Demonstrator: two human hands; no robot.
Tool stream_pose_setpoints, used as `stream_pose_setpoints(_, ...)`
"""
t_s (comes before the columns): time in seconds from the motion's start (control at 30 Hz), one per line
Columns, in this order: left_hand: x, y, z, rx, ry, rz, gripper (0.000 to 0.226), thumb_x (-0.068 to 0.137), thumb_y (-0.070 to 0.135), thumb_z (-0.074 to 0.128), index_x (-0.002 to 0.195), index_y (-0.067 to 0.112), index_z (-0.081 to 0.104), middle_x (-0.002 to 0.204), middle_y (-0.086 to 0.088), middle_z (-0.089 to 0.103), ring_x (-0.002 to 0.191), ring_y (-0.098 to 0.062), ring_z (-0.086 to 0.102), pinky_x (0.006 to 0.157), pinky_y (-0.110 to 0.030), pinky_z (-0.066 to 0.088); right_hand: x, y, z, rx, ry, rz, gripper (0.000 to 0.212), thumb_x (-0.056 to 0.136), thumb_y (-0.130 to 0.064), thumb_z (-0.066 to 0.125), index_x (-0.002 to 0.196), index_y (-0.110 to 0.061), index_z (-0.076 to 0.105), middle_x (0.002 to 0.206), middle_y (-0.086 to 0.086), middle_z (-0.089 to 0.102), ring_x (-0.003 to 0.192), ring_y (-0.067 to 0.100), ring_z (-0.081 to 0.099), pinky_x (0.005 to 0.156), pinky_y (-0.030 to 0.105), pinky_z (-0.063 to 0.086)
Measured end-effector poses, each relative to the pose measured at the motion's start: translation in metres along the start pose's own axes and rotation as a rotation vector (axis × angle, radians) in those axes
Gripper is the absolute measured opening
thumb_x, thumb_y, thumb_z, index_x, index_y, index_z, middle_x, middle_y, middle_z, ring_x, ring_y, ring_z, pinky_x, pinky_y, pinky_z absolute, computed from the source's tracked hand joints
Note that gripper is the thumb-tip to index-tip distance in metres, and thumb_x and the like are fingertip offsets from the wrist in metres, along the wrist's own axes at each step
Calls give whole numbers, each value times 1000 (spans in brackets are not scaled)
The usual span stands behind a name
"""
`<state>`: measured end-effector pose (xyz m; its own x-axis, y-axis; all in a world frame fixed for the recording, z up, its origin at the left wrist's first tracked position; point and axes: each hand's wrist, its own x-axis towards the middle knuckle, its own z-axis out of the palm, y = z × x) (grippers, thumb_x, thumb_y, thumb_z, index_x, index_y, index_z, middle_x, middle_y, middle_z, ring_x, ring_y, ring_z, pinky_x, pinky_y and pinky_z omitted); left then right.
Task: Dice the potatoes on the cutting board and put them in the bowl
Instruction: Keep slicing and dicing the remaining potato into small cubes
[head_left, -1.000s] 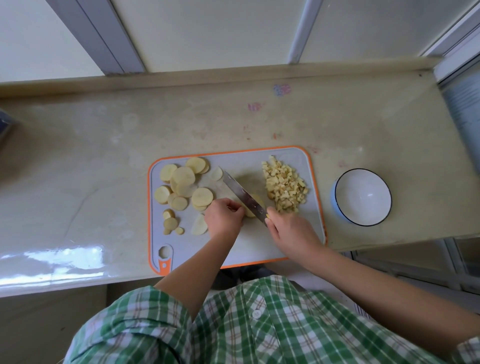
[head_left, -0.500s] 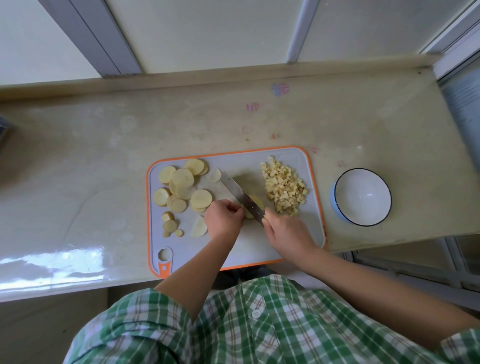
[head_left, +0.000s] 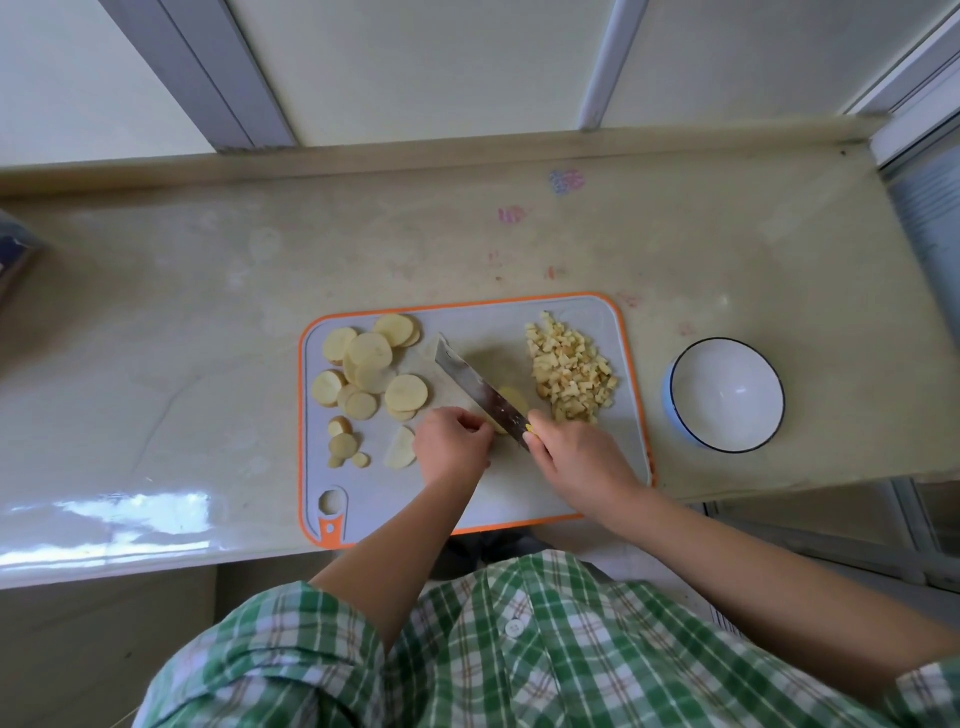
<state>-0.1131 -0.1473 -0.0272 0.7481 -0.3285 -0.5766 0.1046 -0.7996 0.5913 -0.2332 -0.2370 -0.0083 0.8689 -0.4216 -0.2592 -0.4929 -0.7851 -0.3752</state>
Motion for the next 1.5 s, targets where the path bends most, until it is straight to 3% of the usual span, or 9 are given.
stream_pose_setpoints(0.23, 1, 0, 3, -4, 18, -31, 15, 78, 14, 65, 64, 13, 70, 50, -3, 65, 51, -14, 65, 67, -29, 56, -9, 3, 6, -4, -12, 18, 18, 101, -27, 38, 97, -12, 47, 68, 11, 59, 60, 34, 56, 51, 38, 42)
stream_pose_setpoints(0.7, 7, -2, -1, 89, -37, 76, 12, 77, 18, 65, 67, 17, 70, 58, 1, 67, 60, -17, 66, 60, -26, 51, -5, 6, 7, 126, 120, 19, 21, 101, -27, 41, 91, -11, 50, 55, 1, 47, 47, 25, 48, 44, 32, 31)
stream_pose_setpoints(0.83, 16, -8, -12, 219, -17, 361, 11, 78, 23, 68, 81, 15, 61, 74, 2, 63, 68, -18, 59, 61, -31, 48, -2, 11, -13, 260, 227, 29, 22, 99, -27, 43, 79, -18, 40, 51, -10, 28, 43, 17, 34, 45, 31, 22)
stream_pose_setpoints(0.97, 39, -3, -20, 627, -148, 979, 53, 66, 13, 73, 116, 9, 55, 118, -12, 54, 103, -34, 52, 83, -44, 48, -2, 23, -21, 344, 315, 129, 30, 99, -22, 49, 74, -21, 33, 49, -9, 28, 43, 12, 28, 49, 36, 20)
stream_pose_setpoints(1.03, 42, 6, -19, 895, -330, 1092, 70, 72, 14, 68, 137, 14, 43, 144, -8, 38, 129, -30, 37, 103, -41, 38, -3, 30, -21, 392, 318, 183, 30, 99, -22, 49, 73, -16, 37, 48, -8, 28, 41, 10, 27, 48, 32, 20)
stream_pose_setpoints(1.13, 43, 15, -13, 1077, -381, 1166, 64, 82, 12, 58, 142, 17, 39, 147, -3, 35, 133, -25, 32, 105, -34, 33, -8, 35, -22, 451, 309, 212, 32, 99, -20, 49, 69, -23, 37, 47, -6, 30, 43, 13, 36, 45, 22, 18)
stream_pose_setpoints(1.27, 40, 16, -9, 1007, -282, 1131, 44, 82, 12, 59, 125, 10, 52, 123, -11, 50, 107, -29, 47, 87, -38, 45, -12, 36, -21, 426, 280, 229, 31, 99, -21, 50, 71, -19, 36, 48, -6, 33, 43, 13, 35, 45, 24, 21)
stream_pose_setpoints(1.37, 31, 5, -4, 817, -160, 932, 42, 77, 17, 69, 116, 5, 55, 113, -14, 52, 102, -33, 49, 82, -43, 46, -11, 34, -19, 368, 216, 242, 28, 98, -26, 49, 74, -17, 37, 51, -1, 38, 48, 22, 40, 49, 41, 31)
stream_pose_setpoints(1.5, 17, -5, 4, 663, -30, 760, 44, 80, 24, 71, 117, 6, 56, 110, -14, 52, 101, -32, 50, 84, -37, 40, -6, 24, -18, 277, 131, 230, 30, 99, -26, 47, 73, -15, 34, 54, -1, 36, 53, 25, 39, 51, 40, 24)
